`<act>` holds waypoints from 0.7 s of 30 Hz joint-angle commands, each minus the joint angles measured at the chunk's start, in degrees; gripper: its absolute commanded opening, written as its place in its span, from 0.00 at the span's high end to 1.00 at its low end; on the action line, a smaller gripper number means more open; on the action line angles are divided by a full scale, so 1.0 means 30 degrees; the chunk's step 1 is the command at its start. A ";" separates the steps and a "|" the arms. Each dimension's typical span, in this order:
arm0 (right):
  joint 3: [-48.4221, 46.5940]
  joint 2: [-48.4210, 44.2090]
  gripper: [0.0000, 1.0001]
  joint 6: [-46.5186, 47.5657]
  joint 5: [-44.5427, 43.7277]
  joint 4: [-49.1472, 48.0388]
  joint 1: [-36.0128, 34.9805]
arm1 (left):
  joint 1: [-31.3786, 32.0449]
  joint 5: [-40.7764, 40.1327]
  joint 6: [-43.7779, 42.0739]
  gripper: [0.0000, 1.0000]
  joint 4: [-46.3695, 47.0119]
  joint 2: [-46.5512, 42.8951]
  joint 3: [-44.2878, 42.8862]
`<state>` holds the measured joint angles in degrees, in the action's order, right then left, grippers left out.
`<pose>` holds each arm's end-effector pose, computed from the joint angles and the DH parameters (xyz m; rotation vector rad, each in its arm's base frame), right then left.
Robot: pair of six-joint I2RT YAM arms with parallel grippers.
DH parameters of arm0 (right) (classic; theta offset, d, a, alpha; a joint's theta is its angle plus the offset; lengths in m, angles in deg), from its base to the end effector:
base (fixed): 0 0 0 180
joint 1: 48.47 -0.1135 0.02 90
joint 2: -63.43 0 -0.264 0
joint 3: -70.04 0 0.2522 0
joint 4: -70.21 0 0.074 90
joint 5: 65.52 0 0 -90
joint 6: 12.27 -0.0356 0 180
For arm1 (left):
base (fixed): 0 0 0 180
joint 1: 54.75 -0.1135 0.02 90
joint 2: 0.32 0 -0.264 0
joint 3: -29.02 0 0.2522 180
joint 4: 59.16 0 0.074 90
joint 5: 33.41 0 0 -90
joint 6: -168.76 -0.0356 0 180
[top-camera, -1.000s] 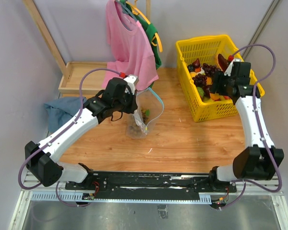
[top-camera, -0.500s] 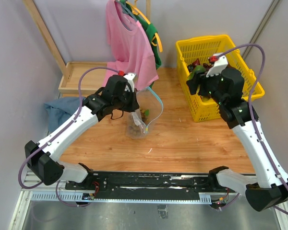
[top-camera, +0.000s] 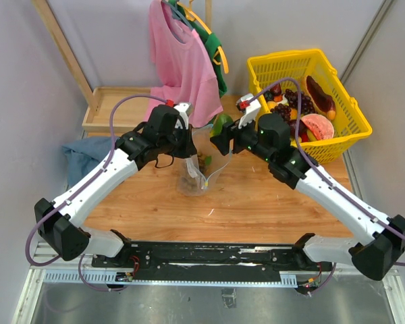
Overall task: Place the food in the zip-top bag and seal the zipper
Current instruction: Place the fake fruit in the zipper food storage bag.
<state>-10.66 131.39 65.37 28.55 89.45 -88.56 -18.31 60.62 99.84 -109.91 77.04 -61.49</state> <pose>0.2093 0.1795 0.4014 -0.4703 1.6751 0.7413 0.2355 -0.1770 0.3617 0.3467 2.2729 -0.6152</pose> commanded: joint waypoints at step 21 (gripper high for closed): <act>0.1868 0.5566 0.43 -0.3556 0.1877 -0.5982 -0.1358 | -0.0133 0.1762 0.0672 1.00 0.0580 -0.0291 -0.0100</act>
<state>-4.54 146.80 56.33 31.55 75.20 -91.82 -18.31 64.47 101.15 -109.93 77.04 -61.56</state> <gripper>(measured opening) 0.640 0.011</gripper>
